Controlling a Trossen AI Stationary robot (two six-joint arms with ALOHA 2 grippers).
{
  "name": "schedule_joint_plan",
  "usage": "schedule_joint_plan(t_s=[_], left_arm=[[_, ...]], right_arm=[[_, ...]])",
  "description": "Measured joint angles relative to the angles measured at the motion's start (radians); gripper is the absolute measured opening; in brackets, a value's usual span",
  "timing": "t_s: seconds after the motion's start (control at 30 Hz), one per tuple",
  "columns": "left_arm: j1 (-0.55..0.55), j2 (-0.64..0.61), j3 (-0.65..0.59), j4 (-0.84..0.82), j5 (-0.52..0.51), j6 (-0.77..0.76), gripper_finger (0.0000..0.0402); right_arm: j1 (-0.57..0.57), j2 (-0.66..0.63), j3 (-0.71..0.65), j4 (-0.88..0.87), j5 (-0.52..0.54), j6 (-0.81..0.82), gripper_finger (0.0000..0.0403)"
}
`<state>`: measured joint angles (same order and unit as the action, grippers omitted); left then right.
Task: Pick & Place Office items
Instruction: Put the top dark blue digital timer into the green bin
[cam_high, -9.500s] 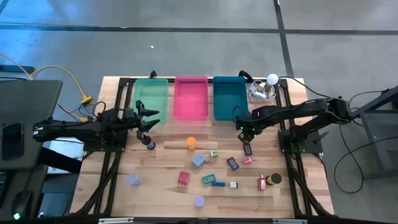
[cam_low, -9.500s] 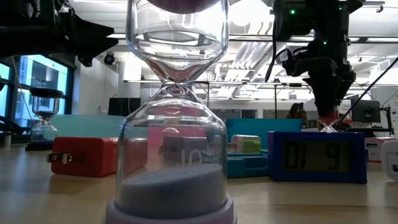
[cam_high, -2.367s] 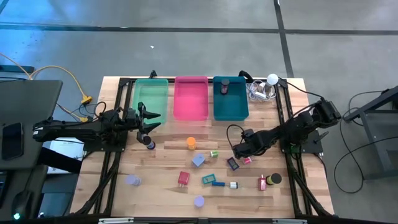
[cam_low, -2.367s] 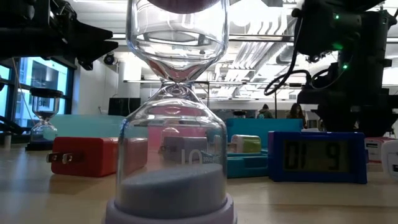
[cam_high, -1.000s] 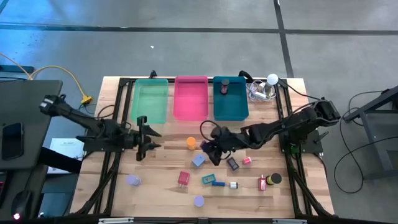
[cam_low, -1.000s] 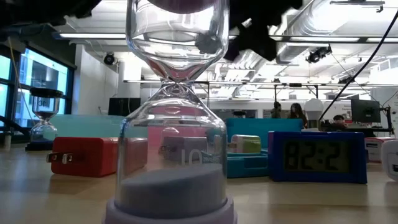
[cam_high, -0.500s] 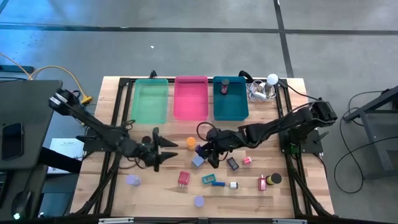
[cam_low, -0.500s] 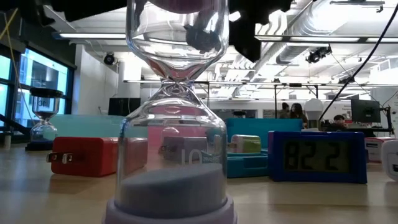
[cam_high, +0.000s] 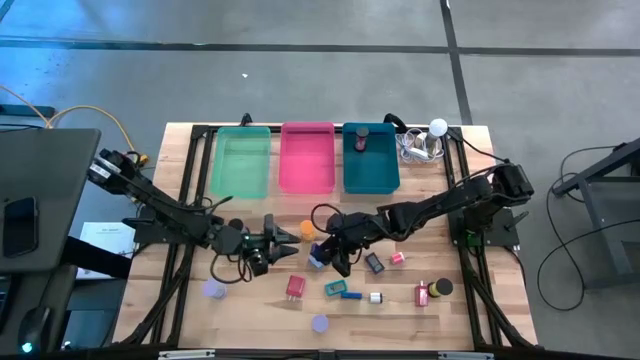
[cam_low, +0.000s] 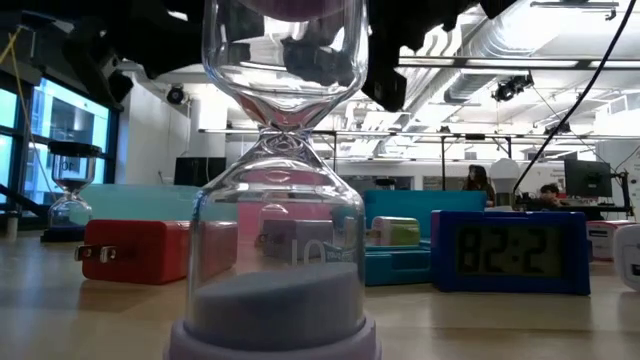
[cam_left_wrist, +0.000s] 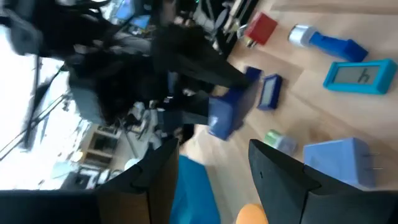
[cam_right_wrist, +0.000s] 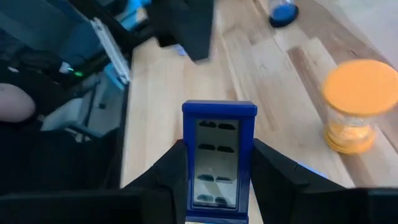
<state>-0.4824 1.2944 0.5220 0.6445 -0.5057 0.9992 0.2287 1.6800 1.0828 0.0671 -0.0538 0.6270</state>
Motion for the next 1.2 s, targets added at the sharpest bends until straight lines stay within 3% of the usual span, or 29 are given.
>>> schedule_joint_plan(t_s=[0.33, 0.87, 1.0, 1.2], left_arm=[[0.041, 0.006, 0.001, 0.003, 0.128, -0.003, 0.0186], [0.077, 0.053, 0.002, 0.069, 0.209, -0.005, 0.0186], [0.104, 0.078, 0.009, 0.064, 0.294, -0.001, 0.0186], [0.129, 0.122, 0.055, 0.068, 0.295, 0.032, 0.0186]], right_arm=[[-0.014, 0.026, 0.0, 0.052, -0.03, -0.004, 0.0127], [-0.022, 0.029, 0.0, 0.082, -0.047, -0.019, 0.013], [-0.022, 0.029, 0.0, 0.083, -0.046, -0.021, 0.0131], [-0.022, 0.029, 0.0, 0.079, -0.048, -0.02, 0.0132]])
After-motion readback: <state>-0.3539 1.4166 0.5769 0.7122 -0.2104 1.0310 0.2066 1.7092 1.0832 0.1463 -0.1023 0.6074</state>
